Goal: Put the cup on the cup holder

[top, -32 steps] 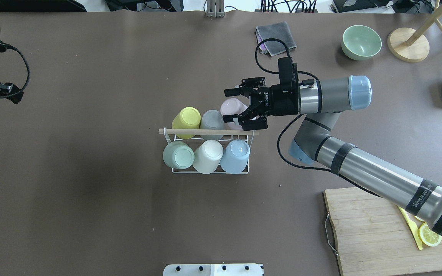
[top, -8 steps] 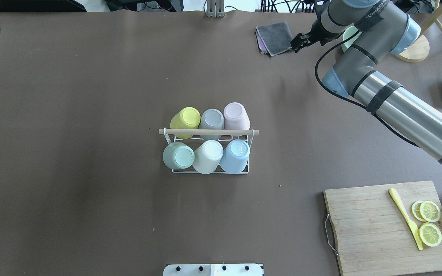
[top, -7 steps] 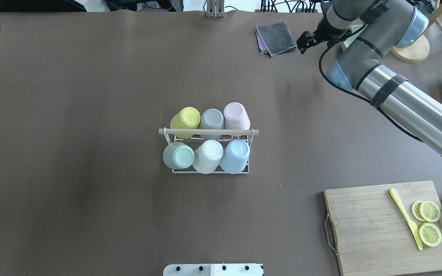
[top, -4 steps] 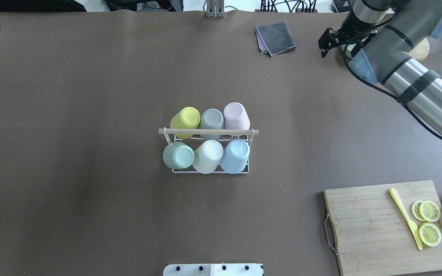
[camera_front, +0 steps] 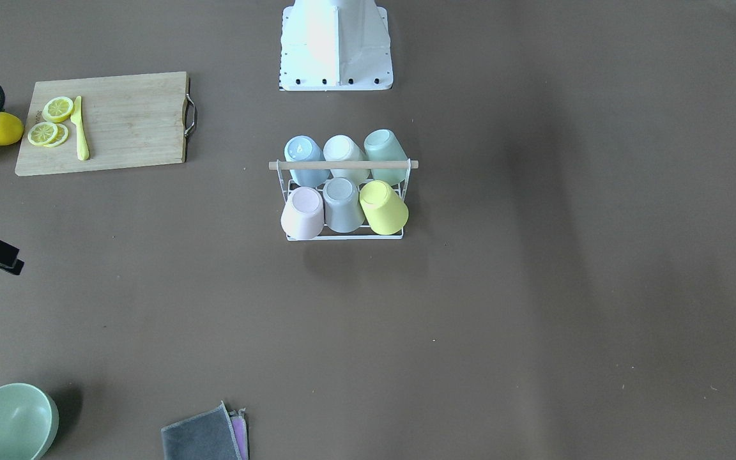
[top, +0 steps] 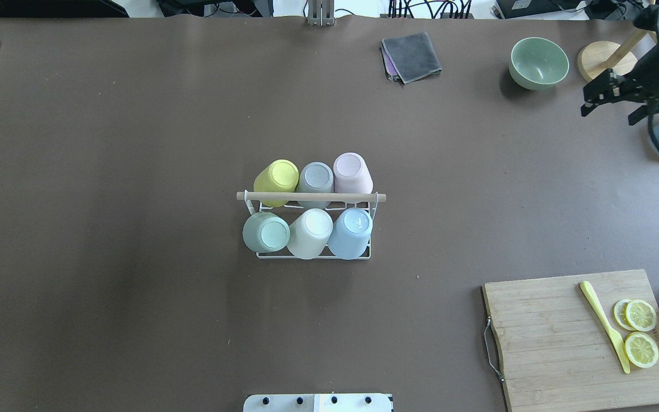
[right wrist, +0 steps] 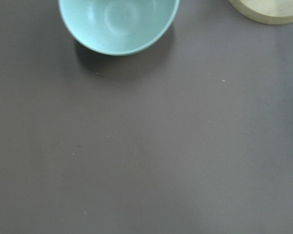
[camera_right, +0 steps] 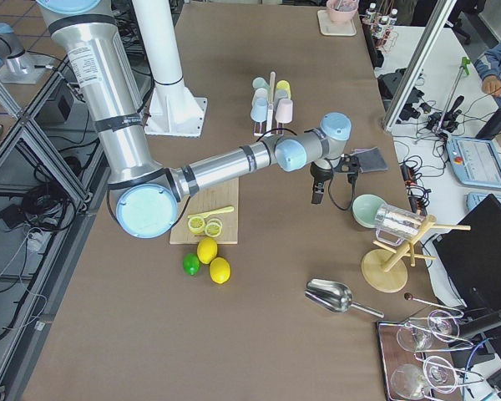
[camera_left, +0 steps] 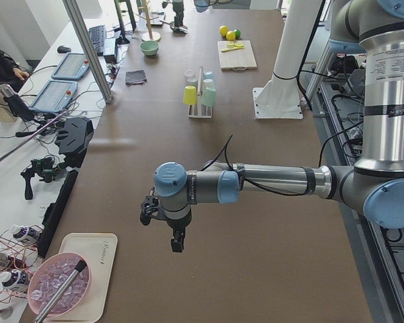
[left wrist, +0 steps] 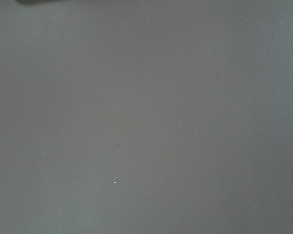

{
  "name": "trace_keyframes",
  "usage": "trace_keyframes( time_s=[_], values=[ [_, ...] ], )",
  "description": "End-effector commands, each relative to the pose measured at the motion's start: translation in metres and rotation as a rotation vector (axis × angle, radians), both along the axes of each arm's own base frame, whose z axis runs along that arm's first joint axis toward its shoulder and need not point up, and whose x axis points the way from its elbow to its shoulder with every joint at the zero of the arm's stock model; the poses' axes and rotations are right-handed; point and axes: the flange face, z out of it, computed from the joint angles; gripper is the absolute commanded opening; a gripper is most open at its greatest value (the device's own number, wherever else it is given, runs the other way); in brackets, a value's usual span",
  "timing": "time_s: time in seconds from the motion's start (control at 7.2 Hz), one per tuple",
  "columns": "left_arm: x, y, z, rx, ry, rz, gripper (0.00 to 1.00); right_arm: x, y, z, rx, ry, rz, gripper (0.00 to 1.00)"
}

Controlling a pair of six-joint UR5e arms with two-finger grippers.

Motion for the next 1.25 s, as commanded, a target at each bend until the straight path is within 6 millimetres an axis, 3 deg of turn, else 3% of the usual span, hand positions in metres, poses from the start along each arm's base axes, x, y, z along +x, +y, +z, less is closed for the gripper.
trace_keyframes(
  time_s=[0.0,0.42,0.56,0.83,1.11],
  values=[
    [0.000,0.000,-0.001,0.002,0.000,0.000,0.98,0.085,0.034,0.067,-0.031,0.007,0.030,1.00],
    [0.000,0.000,0.001,-0.003,0.000,0.000,0.98,0.182,0.093,0.144,0.001,0.040,0.040,1.00],
    [0.000,0.000,0.002,-0.004,0.000,0.000,0.98,0.198,0.104,0.151,0.063,0.045,-0.004,1.00],
    [0.000,0.000,0.003,-0.006,0.000,0.000,0.98,0.206,0.115,0.161,0.179,0.061,-0.114,1.00],
    [0.000,0.000,0.001,-0.002,0.000,0.001,0.98,0.222,0.144,0.186,0.157,0.055,-0.113,1.00]
  ],
)
